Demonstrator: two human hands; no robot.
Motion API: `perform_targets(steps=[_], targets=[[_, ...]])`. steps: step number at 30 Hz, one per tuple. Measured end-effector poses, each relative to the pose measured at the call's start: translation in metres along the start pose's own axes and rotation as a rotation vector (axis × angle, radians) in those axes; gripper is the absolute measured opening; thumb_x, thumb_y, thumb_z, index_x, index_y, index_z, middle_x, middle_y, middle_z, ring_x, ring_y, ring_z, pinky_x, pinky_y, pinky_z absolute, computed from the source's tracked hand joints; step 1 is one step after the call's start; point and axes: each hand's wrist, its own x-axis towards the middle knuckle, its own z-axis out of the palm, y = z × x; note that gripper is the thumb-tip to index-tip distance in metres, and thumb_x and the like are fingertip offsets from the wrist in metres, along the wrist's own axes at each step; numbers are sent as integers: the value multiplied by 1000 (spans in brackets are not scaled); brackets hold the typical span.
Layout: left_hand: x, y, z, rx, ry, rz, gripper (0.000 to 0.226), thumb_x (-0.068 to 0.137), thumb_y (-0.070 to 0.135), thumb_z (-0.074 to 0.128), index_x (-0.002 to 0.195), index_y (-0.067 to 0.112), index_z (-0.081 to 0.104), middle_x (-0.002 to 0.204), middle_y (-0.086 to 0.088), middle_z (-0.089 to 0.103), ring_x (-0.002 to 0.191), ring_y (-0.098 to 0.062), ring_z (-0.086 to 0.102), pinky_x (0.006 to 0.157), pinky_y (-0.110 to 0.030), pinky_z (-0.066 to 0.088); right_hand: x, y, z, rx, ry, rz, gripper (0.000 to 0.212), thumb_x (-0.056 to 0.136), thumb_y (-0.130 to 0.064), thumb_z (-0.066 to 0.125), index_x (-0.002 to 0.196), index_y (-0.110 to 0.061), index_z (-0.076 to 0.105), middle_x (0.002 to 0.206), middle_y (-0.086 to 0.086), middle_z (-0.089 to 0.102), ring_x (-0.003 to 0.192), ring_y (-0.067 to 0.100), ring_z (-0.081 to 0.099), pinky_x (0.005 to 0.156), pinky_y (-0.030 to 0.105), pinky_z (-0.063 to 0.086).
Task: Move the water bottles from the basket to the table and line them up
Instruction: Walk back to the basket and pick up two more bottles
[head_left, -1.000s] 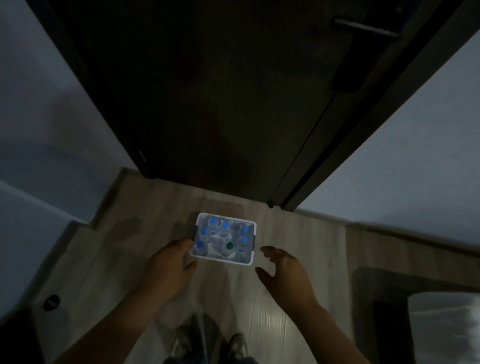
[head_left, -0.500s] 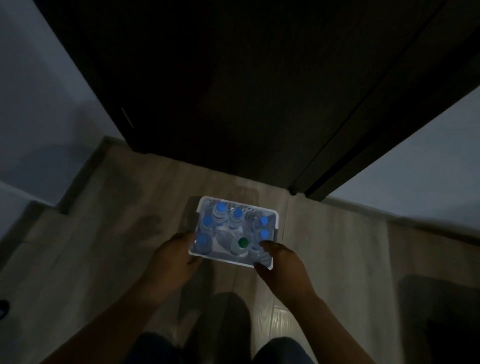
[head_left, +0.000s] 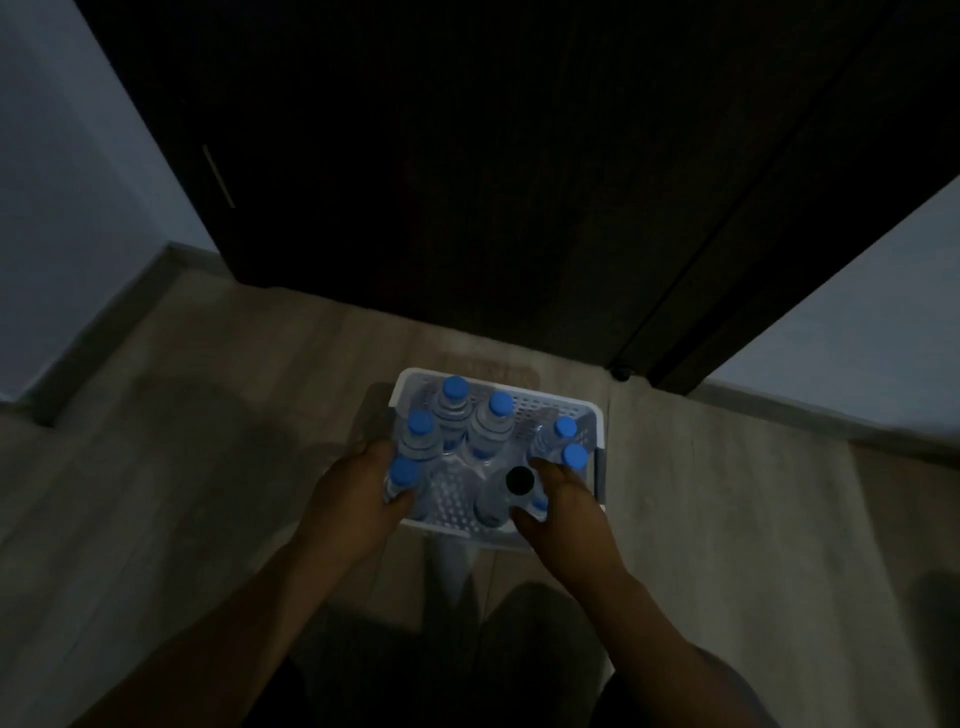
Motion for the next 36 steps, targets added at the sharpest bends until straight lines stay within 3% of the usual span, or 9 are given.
perform_targets(steps=[7,20,26,30,32,36], targets=[[6,-2,13,37,-4,1,48,77,21,74,118,8,54,121,-12,61,109,-27,58,94,-36,47,9,6,12,-9,-33,53,55,87,-25,66,136,-16,45,136,4,52,120,19,53,100,38,47],[21,-22,33,46,45,-44,34,71,12,76,101,3,64,110,-18,60,96,-29,58,78,-28,41,26,18,37,63,88,73,30,86,-19,67,114,-18,56,120,3,59,112,18,56,94,30,46],[20,-24,34,-3,112,-7,28,68,4,77,93,-3,67,99,-20,61,86,-30,60,73,-30,44,27,18,32,142,147,59,31,84,-13,69,114,-14,60,124,4,54,109,16,54,94,25,44],[16,-21,32,-146,179,50,26,62,3,82,84,2,68,86,-7,56,73,-22,58,62,-19,40,22,13,18,242,272,16,23,81,-14,72,100,-20,62,108,-5,53,89,7,56,72,8,43],[14,-19,28,-208,194,81,28,61,6,84,84,9,67,87,0,54,72,-11,56,64,-13,39,16,10,8,281,320,-24,25,80,-16,74,95,-28,59,101,-11,51,82,1,56,64,7,44],[8,-8,16,-313,227,71,34,65,20,83,85,32,58,99,24,45,87,-1,56,71,-12,43,11,2,-15,337,399,-76,24,77,-18,77,96,-21,62,98,-7,56,82,3,55,69,13,45]])
